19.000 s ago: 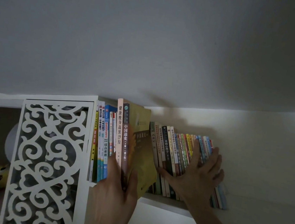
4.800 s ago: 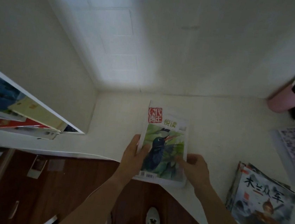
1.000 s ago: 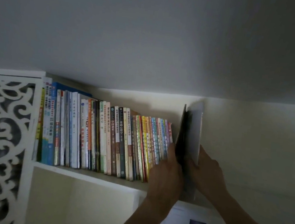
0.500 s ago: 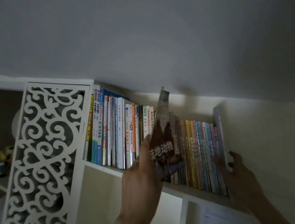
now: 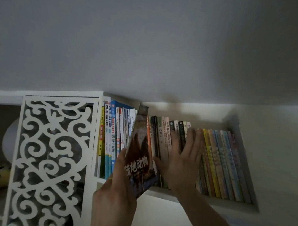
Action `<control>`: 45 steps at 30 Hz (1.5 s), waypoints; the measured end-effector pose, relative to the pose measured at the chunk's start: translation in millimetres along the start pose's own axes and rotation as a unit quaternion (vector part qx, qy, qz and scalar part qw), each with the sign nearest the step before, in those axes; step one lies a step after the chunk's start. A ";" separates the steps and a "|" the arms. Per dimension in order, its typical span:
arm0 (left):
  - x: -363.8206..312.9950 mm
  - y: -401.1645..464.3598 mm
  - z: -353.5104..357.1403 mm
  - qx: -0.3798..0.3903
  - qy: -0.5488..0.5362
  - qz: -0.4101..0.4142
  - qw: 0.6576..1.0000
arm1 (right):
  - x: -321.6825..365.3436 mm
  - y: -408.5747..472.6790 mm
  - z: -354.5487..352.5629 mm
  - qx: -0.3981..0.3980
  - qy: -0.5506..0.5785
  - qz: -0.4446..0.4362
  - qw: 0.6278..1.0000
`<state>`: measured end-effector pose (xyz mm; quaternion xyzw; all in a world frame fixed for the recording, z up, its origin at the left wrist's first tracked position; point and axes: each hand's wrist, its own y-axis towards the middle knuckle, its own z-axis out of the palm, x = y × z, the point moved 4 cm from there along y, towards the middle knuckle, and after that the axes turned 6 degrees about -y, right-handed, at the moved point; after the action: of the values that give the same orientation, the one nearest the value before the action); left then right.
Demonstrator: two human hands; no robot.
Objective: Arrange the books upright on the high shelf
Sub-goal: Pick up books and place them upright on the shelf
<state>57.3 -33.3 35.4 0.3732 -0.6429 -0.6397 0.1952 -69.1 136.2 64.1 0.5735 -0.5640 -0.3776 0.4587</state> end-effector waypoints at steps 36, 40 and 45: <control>9.1 12.5 -3.0 0.104 -0.033 -0.052 0.993 | -30.0 1.0 6.7 -0.063 0.002 0.005 0.998; 8.0 17.9 -4.1 0.099 -0.028 -0.046 0.994 | -30.8 0.6 7.2 -0.060 0.007 0.006 0.998; 7.2 19.0 -8.6 0.093 -0.027 -0.052 0.994 | -30.8 0.7 8.3 -0.053 0.002 0.008 0.999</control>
<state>54.6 -46.3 53.1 0.4049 -0.6844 -0.5965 0.1090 -79.6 166.0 59.8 0.5445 -0.5471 -0.4023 0.4923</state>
